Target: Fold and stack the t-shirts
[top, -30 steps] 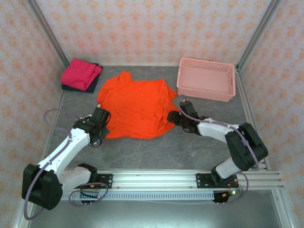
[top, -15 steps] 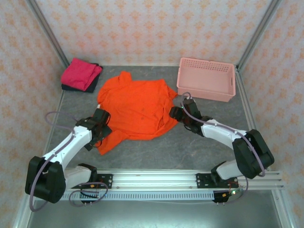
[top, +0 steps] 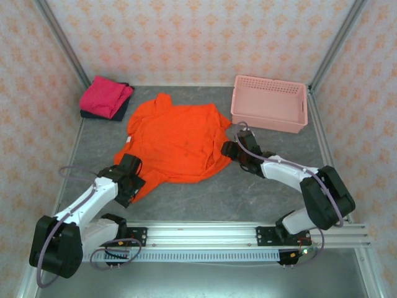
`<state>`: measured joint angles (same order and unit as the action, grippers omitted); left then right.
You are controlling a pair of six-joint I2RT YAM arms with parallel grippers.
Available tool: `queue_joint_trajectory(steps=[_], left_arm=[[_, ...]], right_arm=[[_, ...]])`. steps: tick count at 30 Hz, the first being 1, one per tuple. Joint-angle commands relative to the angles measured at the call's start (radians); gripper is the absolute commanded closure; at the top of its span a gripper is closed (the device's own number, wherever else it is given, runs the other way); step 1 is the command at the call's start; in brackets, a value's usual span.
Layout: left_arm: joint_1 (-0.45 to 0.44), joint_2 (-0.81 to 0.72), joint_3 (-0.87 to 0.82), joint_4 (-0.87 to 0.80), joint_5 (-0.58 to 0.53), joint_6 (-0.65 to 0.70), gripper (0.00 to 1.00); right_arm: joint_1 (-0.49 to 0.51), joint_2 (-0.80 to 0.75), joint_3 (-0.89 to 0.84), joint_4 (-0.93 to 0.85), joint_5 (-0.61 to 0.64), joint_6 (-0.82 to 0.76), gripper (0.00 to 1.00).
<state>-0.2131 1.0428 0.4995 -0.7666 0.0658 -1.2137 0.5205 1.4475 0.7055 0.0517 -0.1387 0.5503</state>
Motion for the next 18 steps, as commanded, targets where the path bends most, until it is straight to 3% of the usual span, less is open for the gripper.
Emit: queue_joint_trajectory(steps=[1, 7, 11, 18], left_arm=[[0.007, 0.025, -0.038, 0.049, 0.016, -0.049, 0.28], [0.008, 0.054, -0.047, 0.099, 0.025, -0.05, 0.56], [0.008, 0.026, -0.047, 0.074, 0.0, -0.053, 0.97], [0.008, -0.104, -0.032, 0.027, -0.052, -0.05, 1.0]], right_arm=[[-0.004, 0.001, 0.026, 0.001, 0.0, 0.007, 0.4], [-0.003, -0.014, 0.02, -0.012, 0.014, 0.004, 0.4], [-0.004, -0.031, 0.014, -0.014, 0.042, 0.04, 0.41], [0.034, 0.047, 0.178, -0.163, 0.18, -0.028, 0.4]])
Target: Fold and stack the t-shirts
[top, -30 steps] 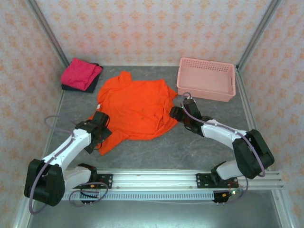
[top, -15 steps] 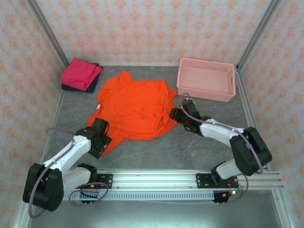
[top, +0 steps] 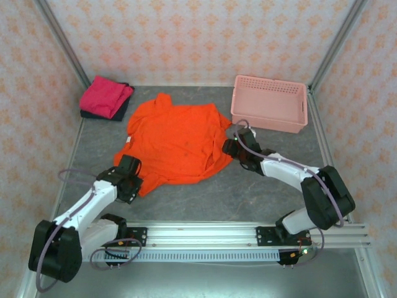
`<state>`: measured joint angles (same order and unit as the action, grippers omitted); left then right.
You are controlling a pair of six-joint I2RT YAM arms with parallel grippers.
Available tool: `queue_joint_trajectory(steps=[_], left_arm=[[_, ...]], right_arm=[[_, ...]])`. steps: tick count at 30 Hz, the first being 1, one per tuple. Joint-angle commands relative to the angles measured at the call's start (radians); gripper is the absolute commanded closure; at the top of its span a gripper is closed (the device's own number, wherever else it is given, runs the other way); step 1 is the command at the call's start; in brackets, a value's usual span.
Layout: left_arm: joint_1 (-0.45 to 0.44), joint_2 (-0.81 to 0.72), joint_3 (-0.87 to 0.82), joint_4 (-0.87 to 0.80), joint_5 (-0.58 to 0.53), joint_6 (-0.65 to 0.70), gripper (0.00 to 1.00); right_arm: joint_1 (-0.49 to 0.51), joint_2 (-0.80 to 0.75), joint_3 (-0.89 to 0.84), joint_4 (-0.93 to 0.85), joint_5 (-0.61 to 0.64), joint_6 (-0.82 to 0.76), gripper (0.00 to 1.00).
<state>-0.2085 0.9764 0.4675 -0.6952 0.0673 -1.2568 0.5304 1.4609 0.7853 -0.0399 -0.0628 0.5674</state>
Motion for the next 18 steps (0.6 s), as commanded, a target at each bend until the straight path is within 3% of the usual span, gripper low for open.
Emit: queue_joint_trajectory(steps=[1, 8, 14, 18], left_arm=[[0.003, -0.049, 0.003, -0.052, -0.061, -0.007, 1.0], [0.003, -0.031, 0.021, -0.058, -0.06, 0.021, 1.0], [0.003, -0.021, 0.041, -0.067, -0.069, 0.053, 1.0], [0.003, -0.015, 0.04, -0.063, -0.066, 0.058, 1.0]], right_arm=[[0.035, 0.068, 0.144, -0.1, 0.12, -0.068, 0.39], [0.051, 0.331, 0.413, -0.174, 0.201, -0.142, 0.39], [-0.004, 0.503, 0.59, -0.247, 0.092, -0.159, 0.44], [-0.007, 0.574, 0.667, -0.295, 0.054, -0.181, 0.58]])
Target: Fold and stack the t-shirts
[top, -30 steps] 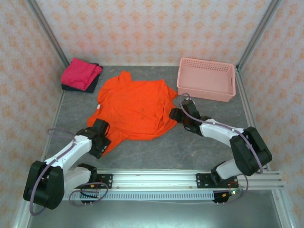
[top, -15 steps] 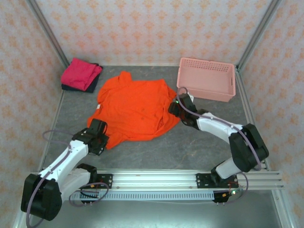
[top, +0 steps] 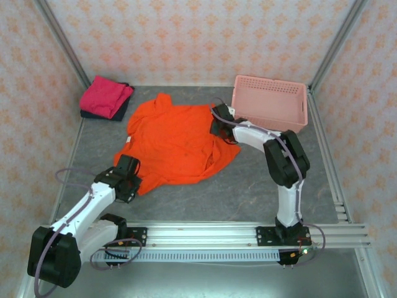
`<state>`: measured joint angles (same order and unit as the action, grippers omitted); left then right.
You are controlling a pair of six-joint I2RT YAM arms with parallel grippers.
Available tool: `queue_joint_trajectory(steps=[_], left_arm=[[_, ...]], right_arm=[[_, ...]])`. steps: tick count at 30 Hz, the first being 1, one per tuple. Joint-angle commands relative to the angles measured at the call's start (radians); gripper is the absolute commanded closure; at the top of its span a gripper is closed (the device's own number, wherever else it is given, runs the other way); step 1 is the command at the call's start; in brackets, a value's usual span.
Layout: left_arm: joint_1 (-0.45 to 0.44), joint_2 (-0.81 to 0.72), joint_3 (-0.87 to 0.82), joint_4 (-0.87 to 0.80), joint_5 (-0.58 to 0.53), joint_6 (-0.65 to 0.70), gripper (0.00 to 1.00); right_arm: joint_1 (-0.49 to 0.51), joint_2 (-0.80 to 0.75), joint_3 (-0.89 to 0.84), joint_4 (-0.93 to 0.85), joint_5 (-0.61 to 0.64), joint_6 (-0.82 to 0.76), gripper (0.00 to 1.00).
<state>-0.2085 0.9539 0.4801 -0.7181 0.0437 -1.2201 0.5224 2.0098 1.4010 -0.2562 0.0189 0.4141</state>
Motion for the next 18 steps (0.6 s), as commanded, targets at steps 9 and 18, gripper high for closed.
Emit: queue_joint_trajectory(steps=[9, 18], left_arm=[[0.004, 0.008, 0.034, -0.047, -0.044, 0.033, 1.0], [0.005, -0.003, 0.072, -0.14, -0.084, 0.1, 1.0]], right_arm=[[-0.016, -0.071, -0.019, -0.076, -0.005, -0.033, 1.0], [-0.018, -0.451, -0.391, 0.004, 0.119, 0.039, 1.0]])
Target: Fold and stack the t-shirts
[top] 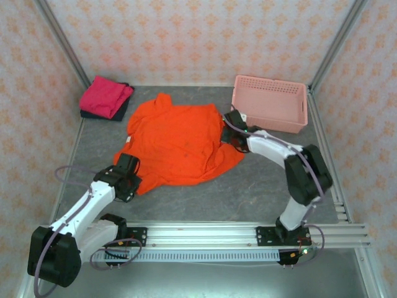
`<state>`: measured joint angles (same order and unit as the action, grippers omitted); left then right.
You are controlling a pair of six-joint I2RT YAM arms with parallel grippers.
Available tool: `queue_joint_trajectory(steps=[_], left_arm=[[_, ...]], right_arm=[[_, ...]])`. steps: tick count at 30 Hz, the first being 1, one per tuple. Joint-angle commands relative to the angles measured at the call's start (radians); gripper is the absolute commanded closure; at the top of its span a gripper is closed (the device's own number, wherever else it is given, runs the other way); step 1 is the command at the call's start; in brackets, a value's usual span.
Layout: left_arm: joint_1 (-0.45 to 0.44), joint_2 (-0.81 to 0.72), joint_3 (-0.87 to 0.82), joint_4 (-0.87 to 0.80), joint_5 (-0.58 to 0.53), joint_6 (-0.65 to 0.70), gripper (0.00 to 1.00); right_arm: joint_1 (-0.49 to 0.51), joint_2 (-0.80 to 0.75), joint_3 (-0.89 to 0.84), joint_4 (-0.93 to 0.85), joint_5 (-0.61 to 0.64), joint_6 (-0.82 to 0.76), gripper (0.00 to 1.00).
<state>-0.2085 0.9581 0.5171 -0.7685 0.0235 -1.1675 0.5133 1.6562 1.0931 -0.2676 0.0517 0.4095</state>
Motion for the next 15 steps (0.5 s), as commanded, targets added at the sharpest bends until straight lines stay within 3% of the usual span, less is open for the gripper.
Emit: queue_joint_trajectory(steps=[1, 5, 8, 11, 15], left_arm=[[0.006, -0.012, 0.037, -0.105, -0.071, 0.057, 1.0], [0.009, -0.036, 0.038, -0.15, -0.1, 0.086, 1.0], [0.017, -0.049, 0.047, -0.159, -0.12, 0.114, 1.0], [0.025, -0.034, 0.071, -0.157, -0.121, 0.14, 1.0], [0.024, 0.009, 0.108, -0.145, -0.116, 0.16, 1.0]], right_arm=[[-0.009, -0.146, -0.132, 0.014, 0.099, 0.062, 1.0], [-0.01, -0.36, -0.29, -0.007, 0.138, 0.128, 1.0], [-0.023, -0.462, -0.312, -0.034, 0.141, 0.12, 1.0], [-0.043, -0.45, -0.258, -0.068, 0.13, 0.074, 1.0], [-0.064, -0.29, -0.14, -0.073, 0.093, 0.012, 1.0]])
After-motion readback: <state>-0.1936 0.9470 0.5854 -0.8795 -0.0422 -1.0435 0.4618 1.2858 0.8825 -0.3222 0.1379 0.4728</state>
